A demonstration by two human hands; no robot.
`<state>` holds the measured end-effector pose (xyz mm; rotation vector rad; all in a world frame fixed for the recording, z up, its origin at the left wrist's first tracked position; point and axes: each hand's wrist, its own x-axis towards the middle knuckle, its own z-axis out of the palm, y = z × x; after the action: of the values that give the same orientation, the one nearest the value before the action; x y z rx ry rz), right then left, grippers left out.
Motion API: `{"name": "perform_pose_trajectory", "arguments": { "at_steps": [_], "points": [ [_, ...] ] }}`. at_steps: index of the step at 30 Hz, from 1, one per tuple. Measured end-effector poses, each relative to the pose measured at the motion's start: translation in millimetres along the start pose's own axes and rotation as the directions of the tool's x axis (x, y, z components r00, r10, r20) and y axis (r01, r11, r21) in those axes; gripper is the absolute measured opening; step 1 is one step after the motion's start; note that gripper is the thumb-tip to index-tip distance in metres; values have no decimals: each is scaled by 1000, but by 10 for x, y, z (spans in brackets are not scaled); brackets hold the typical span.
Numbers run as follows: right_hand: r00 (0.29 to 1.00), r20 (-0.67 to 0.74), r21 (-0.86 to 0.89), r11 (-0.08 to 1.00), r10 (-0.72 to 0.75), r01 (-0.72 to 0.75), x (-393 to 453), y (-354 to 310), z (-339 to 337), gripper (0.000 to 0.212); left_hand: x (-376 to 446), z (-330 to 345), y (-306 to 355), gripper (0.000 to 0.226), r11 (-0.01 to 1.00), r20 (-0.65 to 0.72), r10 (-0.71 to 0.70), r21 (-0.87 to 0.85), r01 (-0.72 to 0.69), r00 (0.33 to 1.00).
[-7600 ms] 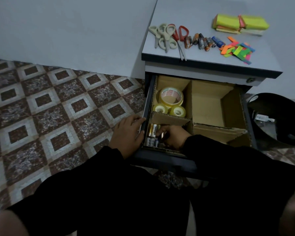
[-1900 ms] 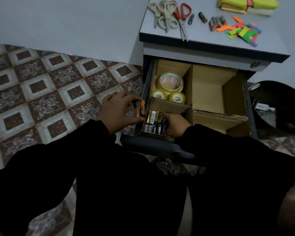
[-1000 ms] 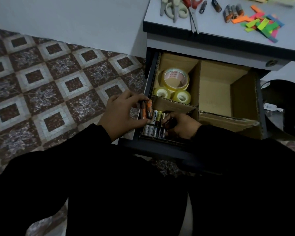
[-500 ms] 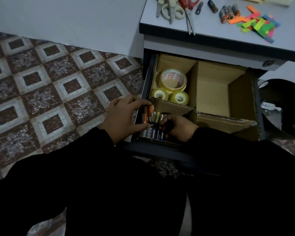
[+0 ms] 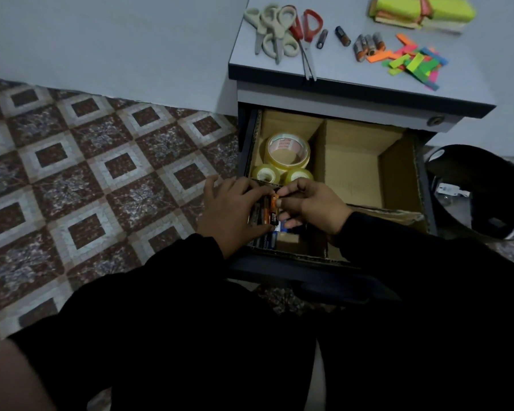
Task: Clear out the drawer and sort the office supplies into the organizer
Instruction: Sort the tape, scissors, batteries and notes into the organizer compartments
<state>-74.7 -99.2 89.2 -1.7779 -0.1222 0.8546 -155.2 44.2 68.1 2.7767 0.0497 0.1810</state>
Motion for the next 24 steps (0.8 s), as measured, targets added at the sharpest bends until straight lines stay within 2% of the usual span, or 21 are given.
{"name": "perform_pose_trajectory", "arguments": {
  "at_steps": [7, 13, 15, 18, 24],
  "points": [
    [999, -31, -68, 997, 39, -41, 22, 41, 26, 22, -22, -20, 1, 71, 1000, 17, 15, 14, -15, 1000],
    [991, -66, -267, 955, 119, -132, 77, 161, 117, 24, -55, 13, -148, 59, 998, -104, 56, 35, -53, 993],
    [989, -66, -388, 910, 131, -146, 88, 220, 154, 17, -52, 33, -157, 60, 997, -124, 69, 37, -65, 990],
    [995, -61, -647, 757, 76, -97, 79, 206, 152, 15, -48, 32, -159, 61, 997, -133, 70, 28, -67, 989],
    [985, -84, -726, 667, 154, -166, 170, 222, 161, 41, -46, 4, -143, 61, 999, -7, 39, -2, -39, 999]
  ]
}}
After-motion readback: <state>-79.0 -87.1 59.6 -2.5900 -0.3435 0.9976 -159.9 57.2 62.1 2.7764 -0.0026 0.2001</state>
